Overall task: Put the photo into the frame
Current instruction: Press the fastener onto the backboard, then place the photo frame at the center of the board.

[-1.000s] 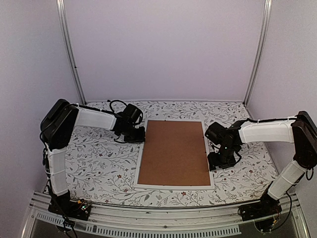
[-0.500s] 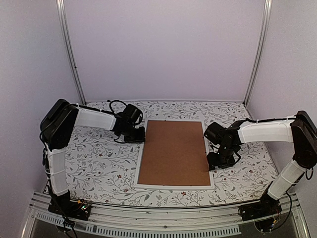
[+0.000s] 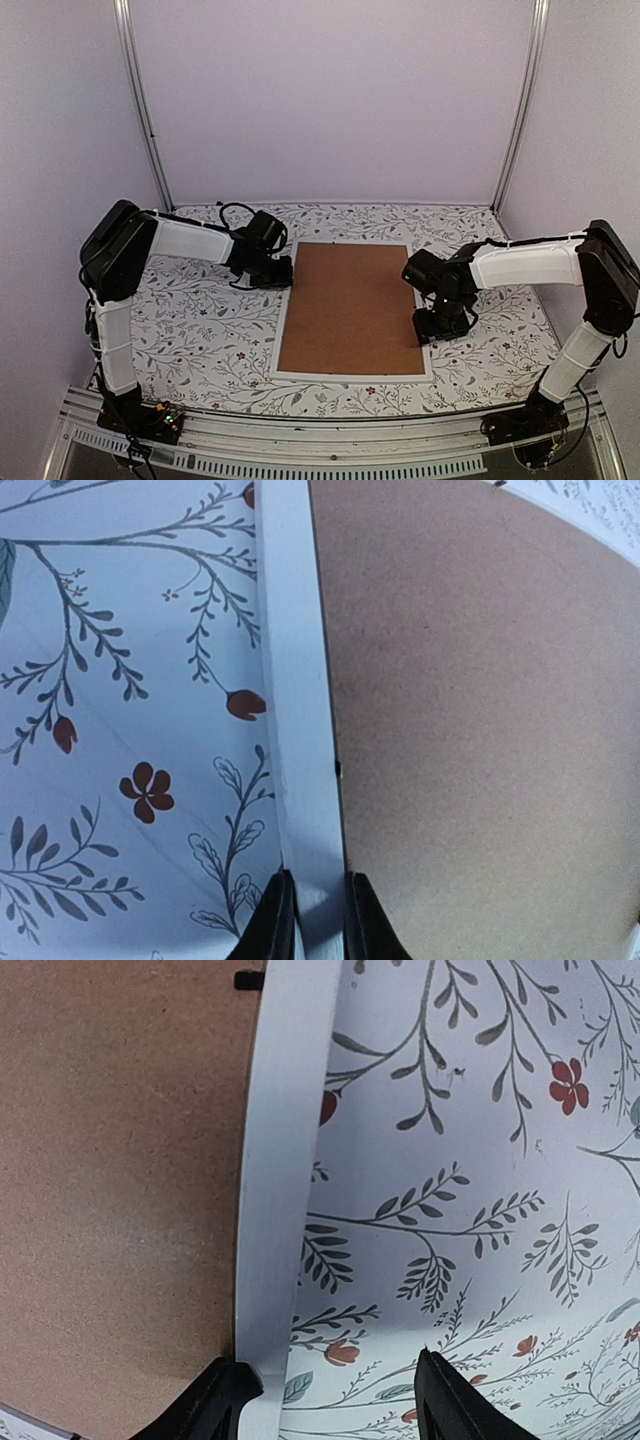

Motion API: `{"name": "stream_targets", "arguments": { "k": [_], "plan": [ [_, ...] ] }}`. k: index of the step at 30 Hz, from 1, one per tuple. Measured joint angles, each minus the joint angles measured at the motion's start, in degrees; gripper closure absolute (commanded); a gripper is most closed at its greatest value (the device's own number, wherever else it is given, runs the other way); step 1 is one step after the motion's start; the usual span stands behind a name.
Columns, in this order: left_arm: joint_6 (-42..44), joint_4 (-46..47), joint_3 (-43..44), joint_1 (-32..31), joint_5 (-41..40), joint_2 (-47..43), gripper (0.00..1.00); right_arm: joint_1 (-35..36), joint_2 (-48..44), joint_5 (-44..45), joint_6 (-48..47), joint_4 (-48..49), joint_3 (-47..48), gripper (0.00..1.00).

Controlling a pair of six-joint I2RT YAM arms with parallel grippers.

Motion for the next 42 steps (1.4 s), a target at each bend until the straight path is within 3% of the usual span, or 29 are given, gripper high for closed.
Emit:
{"name": "stream_targets", "arguments": {
  "k": [18, 28, 42],
  "plan": [
    [0.0, 0.33, -0.28, 0.0, -0.22, -0.17, 1.0, 1.73, 1.81, 3.54, 1.66, -3.65, 3.56, 0.35],
    [0.0, 0.31, -0.28, 0.0, -0.28, -0.2, 1.0, -7.26, -7.54, -1.51, -2.27, 4.02, 5.4, 0.35],
    [0.0, -0.17, -0.28, 0.0, -0.2, -0.35, 1.0, -15.17, 1.05, -9.62, -8.33, 14.88, 5.2, 0.4]
  ]
}}
